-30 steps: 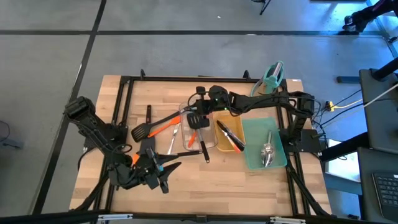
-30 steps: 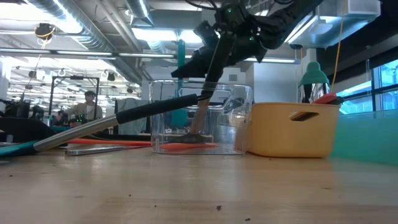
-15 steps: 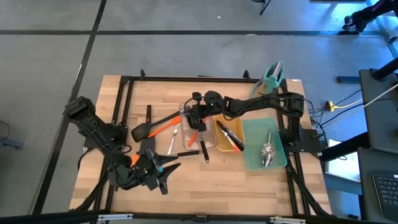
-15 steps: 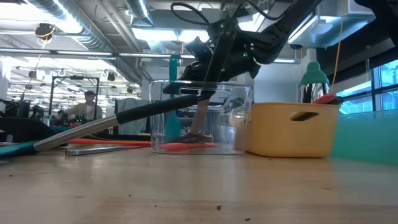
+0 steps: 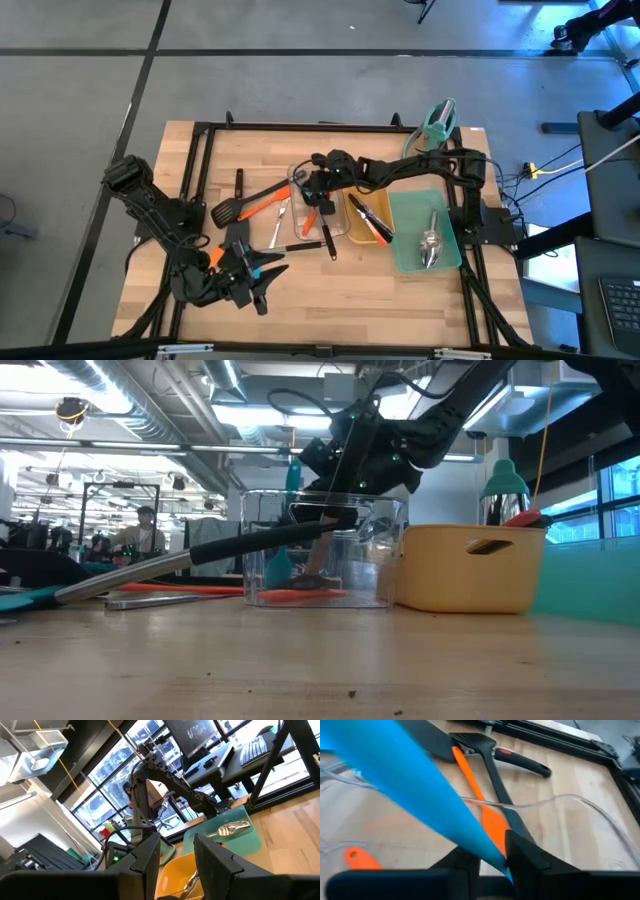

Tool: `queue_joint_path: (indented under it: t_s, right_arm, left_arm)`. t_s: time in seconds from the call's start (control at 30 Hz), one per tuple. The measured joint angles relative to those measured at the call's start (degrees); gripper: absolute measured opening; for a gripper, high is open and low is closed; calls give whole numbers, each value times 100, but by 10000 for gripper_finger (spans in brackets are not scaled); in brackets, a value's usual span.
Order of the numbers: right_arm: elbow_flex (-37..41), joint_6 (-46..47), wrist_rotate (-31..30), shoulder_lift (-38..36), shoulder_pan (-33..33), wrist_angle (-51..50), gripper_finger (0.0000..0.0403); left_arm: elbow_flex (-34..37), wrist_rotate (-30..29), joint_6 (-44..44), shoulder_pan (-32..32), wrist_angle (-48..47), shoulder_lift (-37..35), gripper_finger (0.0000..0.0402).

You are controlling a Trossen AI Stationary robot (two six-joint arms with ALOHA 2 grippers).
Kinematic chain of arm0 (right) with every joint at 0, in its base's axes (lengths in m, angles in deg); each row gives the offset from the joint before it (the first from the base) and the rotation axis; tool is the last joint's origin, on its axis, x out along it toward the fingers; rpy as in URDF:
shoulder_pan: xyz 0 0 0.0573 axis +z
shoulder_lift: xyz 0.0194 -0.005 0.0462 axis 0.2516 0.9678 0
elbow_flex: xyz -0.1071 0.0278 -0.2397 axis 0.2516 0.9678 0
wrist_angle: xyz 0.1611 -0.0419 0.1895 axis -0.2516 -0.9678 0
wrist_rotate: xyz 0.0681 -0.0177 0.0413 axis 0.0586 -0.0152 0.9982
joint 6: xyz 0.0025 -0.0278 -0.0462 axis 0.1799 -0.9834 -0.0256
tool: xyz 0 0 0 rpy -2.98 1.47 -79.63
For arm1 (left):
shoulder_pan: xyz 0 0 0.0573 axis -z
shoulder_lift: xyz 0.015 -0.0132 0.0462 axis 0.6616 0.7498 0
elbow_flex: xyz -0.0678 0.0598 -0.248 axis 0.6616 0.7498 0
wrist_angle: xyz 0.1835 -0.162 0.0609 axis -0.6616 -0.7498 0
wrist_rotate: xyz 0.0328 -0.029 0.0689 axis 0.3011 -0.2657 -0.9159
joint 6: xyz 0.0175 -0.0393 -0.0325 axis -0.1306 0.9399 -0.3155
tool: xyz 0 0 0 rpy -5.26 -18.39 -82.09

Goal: Pick & Place Kitchen Items
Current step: Put the blue spatula into the transparent bin

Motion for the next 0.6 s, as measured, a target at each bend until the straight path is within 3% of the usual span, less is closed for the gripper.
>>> queue_joint_path:
  t_s: [0.6]
  right_arm:
    - [-4,469,124,-56,171,-253,161]
  left_arm:
    - [0,-2,-8,0,3,2,113]
